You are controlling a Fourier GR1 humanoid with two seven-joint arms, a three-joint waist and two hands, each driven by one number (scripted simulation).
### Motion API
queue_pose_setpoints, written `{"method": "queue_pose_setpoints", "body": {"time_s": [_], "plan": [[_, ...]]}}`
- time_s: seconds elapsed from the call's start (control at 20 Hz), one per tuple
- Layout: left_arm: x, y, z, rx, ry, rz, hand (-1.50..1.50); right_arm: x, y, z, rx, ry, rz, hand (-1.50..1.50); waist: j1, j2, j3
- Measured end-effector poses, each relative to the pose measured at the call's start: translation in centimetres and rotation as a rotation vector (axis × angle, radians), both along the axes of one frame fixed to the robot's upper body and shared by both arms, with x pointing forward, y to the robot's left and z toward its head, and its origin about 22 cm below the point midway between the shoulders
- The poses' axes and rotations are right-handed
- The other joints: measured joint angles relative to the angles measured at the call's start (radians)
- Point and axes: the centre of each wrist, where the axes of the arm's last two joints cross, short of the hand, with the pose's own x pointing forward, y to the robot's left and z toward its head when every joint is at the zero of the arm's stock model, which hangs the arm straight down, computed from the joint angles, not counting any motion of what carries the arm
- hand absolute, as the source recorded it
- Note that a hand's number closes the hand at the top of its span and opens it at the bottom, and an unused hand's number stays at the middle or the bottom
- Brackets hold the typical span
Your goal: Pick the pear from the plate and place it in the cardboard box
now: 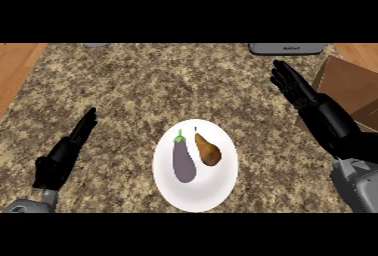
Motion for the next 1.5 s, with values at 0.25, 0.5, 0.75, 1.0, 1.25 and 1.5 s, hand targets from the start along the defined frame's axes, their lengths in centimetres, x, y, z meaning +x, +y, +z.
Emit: {"method": "queue_pose_setpoints", "body": {"time_s": [0.25, 0.5, 0.75, 1.0, 1.25, 1.5], "plan": [[2.6, -1.0, 3.4, 0.040, -0.141, -0.096, 0.00, 4.2, 1.8, 4.3, -0.035, -0.007, 0.065, -1.50, 0.033, 0.025, -0.007], [4.2, -2.8, 5.7, 0.042, -0.237, -0.201, 0.00, 7.9, 2.2, 6.5, -0.314, 0.003, 0.125, -1.50, 0.068, 0.042, -0.011], [5.0, -3.3, 6.9, 0.038, -0.249, -0.230, 0.00, 10.4, 2.5, 5.1, -0.449, -0.055, 0.262, -1.50, 0.064, 0.043, -0.009], [5.3, -3.4, 7.6, 0.040, -0.253, -0.234, 0.00, 11.7, 4.2, 4.9, -0.599, -0.159, 0.417, -1.50, 0.060, 0.040, -0.009], [5.3, -3.2, 7.2, 0.044, -0.247, -0.230, 0.00, 12.3, 7.7, 5.8, -0.833, -0.181, 0.566, -1.50, 0.051, 0.035, -0.010], [5.1, -3.4, 7.0, 0.049, -0.243, -0.218, 0.00, 11.7, 12.3, 6.0, -1.049, -0.183, 0.716, -1.50, 0.039, 0.029, -0.010]]}}
